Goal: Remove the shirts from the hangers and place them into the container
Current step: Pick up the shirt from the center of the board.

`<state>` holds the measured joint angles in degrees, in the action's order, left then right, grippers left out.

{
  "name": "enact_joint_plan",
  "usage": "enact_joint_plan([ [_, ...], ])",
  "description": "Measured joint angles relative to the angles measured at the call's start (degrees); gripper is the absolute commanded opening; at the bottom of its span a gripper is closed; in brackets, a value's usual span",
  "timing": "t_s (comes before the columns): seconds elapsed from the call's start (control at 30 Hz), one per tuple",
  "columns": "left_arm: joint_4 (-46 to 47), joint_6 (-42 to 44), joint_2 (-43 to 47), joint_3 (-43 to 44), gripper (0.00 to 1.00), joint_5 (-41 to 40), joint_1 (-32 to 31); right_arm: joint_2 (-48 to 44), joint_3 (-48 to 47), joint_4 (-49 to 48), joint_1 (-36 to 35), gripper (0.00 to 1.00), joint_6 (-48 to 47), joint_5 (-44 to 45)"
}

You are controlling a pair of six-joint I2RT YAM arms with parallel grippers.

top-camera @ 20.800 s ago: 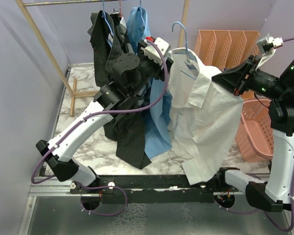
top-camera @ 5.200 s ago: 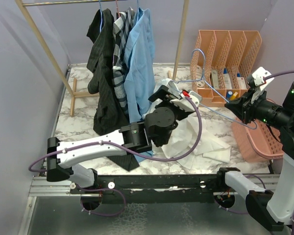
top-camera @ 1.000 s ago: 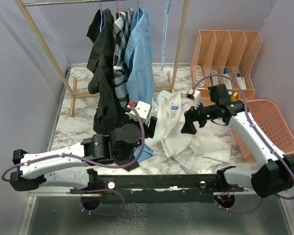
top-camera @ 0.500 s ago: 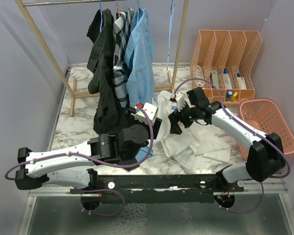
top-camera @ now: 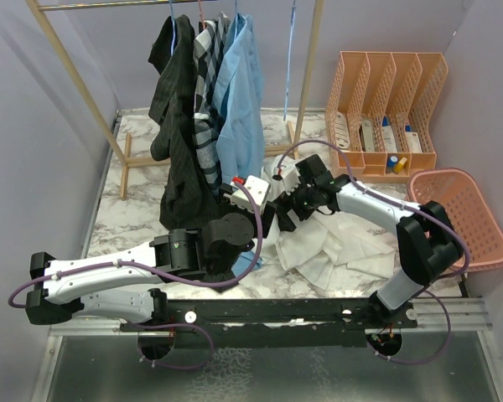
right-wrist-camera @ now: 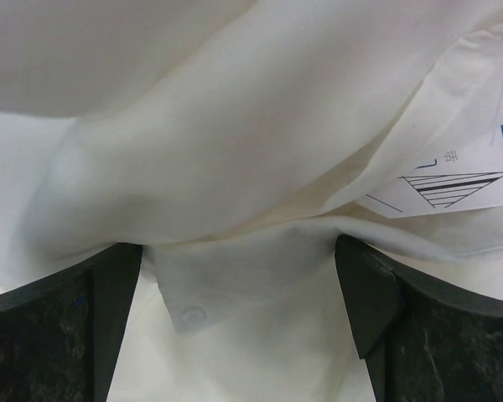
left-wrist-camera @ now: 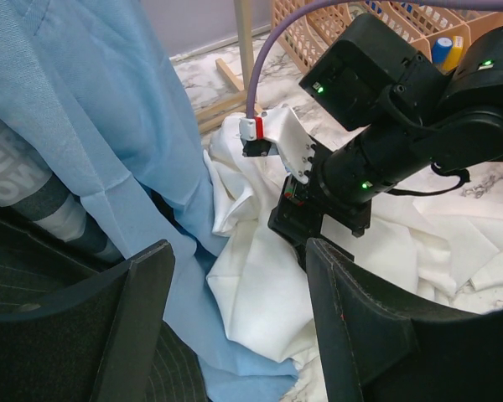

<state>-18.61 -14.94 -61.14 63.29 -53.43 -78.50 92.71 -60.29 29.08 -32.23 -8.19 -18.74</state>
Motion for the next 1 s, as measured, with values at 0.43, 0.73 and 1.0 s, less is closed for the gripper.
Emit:
enact_joint_plan([
  [0.43, 0.0, 0.0, 0.0, 0.0, 0.67, 0.0, 0.0, 4.1, 4.6, -6.6, -0.1, 0.48, -1.0, 4.0],
  [0.73, 0.0, -0.5, 0.0, 0.0, 0.67, 0.0, 0.0, 7.8, -0.1, -3.7, 0.4, 0.01, -2.3, 2.4],
  [1.0, 0.5, 0.1, -0.7, 0.0, 0.67, 0.0, 0.0, -1.6, -5.6, 7.6, 9.9, 0.01, -2.1, -3.6],
])
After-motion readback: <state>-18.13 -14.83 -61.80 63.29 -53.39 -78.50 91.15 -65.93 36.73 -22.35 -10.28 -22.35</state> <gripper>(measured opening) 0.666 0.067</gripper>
